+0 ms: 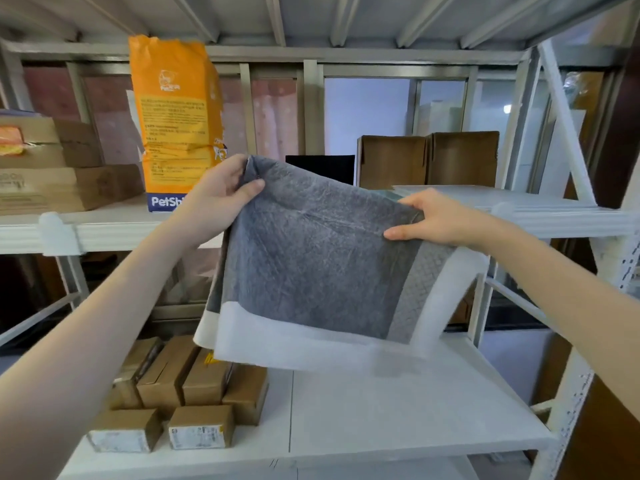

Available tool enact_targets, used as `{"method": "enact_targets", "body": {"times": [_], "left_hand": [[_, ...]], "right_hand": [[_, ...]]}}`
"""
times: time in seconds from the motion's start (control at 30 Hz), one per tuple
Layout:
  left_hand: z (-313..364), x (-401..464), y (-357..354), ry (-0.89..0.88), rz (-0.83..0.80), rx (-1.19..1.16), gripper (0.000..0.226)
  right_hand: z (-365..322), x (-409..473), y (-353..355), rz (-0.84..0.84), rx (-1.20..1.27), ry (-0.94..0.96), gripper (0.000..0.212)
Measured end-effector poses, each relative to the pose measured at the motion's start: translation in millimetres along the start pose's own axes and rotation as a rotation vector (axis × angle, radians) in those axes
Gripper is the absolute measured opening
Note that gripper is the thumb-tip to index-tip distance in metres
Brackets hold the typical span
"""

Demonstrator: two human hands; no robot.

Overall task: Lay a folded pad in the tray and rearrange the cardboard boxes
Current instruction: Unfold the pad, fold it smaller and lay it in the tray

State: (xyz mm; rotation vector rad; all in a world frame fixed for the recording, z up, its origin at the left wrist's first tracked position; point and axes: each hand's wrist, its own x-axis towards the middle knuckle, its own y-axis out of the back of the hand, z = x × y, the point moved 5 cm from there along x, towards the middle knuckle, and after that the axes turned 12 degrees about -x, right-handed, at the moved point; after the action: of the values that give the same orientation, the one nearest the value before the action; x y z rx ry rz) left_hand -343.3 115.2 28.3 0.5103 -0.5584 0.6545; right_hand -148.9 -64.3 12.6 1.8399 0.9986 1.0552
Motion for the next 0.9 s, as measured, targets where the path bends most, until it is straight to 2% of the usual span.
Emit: {"method": "enact_targets", "body": {"times": [0.1, 0.17, 0.2, 0.23, 0.3, 0.37, 0.4, 0.53, 0.73, 0.83, 0.9], "left_hand": [[12.7, 17.5, 10.1, -0.117, 0.134, 0.294, 0.01], [21.6, 31.3, 15.8, -0.165, 0.248, 0.549, 0.023], [25.4, 39.4, 16.5, -0.176, 0.297, 0.579, 0.024], [28.0, 48.0, 14.7, -0.185, 0.319, 0.557, 0.021], [30.7, 67.4, 6.4, -0.139, 0.304, 0.326, 0.01], [29.7, 87.2, -2.1, -0.06, 0.285, 0.103, 0.008], [29.8, 97.6, -4.2, -0.046, 0.288, 0.063, 0.01], [25.8, 135.9, -2.5, -0.078, 0.353, 0.014, 0.018], [-2.8, 179.2, -2.3, -0.162, 0.383, -0.121, 0.016], [-29.8, 192.1, -1.3, -0.138, 0.332, -0.144, 0.021], [-59.0, 194.3, -1.1, -0.05, 0.28, -0.029, 0.019]], "right_hand": [[1.4, 12.6, 24.3, 0.081, -0.037, 0.027, 0.028], [1.6, 23.1, 42.2, 0.156, -0.081, 0.036, 0.027], [0.9, 28.9, 50.6, 0.193, -0.101, 0.045, 0.026], [-0.1, 35.2, 58.9, 0.23, -0.124, 0.056, 0.026], [-2.5, 49.9, 75.0, 0.312, -0.181, 0.088, 0.025], [-3.5, 65.6, 89.9, 0.391, -0.232, 0.123, 0.012], [-2.2, 73.6, 97.2, 0.43, -0.26, 0.135, 0.006], [8.8, 107.4, 120.6, 0.572, -0.389, 0.199, 0.01], [26.0, 145.3, 140.1, 0.854, -0.467, 0.239, 0.035], [33.7, 163.2, 129.9, 0.873, -0.502, 0.286, 0.043], [45.3, 176.7, 106.3, 0.779, -0.538, 0.267, 0.045]]}}
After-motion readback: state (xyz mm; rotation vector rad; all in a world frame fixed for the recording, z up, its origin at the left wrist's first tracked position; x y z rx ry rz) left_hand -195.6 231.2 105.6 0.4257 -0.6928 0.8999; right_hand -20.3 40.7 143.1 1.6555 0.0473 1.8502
